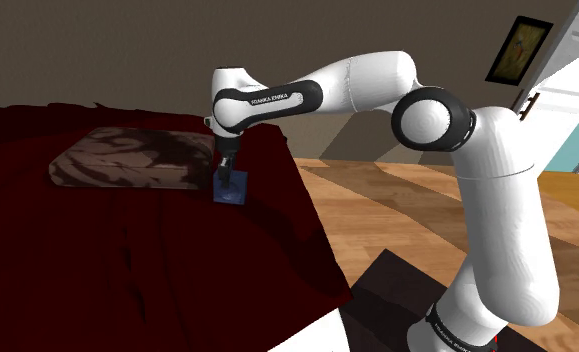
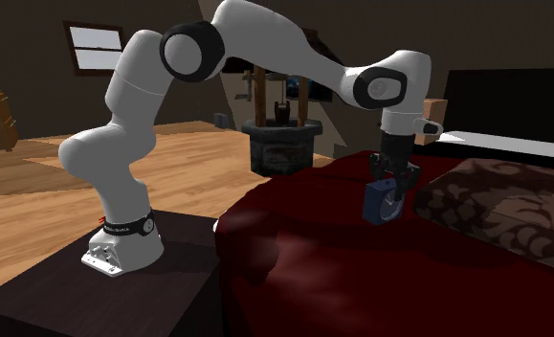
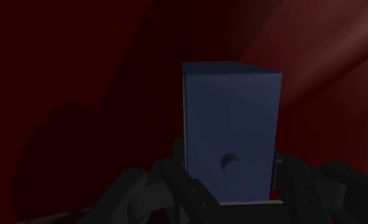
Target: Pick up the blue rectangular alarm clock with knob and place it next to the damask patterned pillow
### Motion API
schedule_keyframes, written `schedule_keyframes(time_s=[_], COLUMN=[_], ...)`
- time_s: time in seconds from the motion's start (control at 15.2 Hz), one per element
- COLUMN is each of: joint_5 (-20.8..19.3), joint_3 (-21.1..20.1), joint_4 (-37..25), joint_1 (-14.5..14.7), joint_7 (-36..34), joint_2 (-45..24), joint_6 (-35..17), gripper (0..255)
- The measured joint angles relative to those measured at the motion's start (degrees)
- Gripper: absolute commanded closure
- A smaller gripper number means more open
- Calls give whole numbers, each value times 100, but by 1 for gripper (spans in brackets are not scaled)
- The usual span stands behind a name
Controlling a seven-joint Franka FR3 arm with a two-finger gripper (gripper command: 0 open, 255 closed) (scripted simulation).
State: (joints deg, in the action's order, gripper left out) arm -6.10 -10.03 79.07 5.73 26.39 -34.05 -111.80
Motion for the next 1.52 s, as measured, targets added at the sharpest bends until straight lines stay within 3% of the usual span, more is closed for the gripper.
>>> schedule_keyframes(time_s=[0.53,0.59,0.99,1.32,1.52], joint_5=[-11,-11,-11,20,25], joint_3=[6,6,6,-11,-16], joint_4=[95,95,94,-355,-386], joint_1=[2,2,3,10,15], joint_7=[-11,-11,-12,23,18], joint_2=[-49,-50,-50,68,106], joint_6=[-146,-146,-147,410,482], gripper=[255,0,0,0,0])
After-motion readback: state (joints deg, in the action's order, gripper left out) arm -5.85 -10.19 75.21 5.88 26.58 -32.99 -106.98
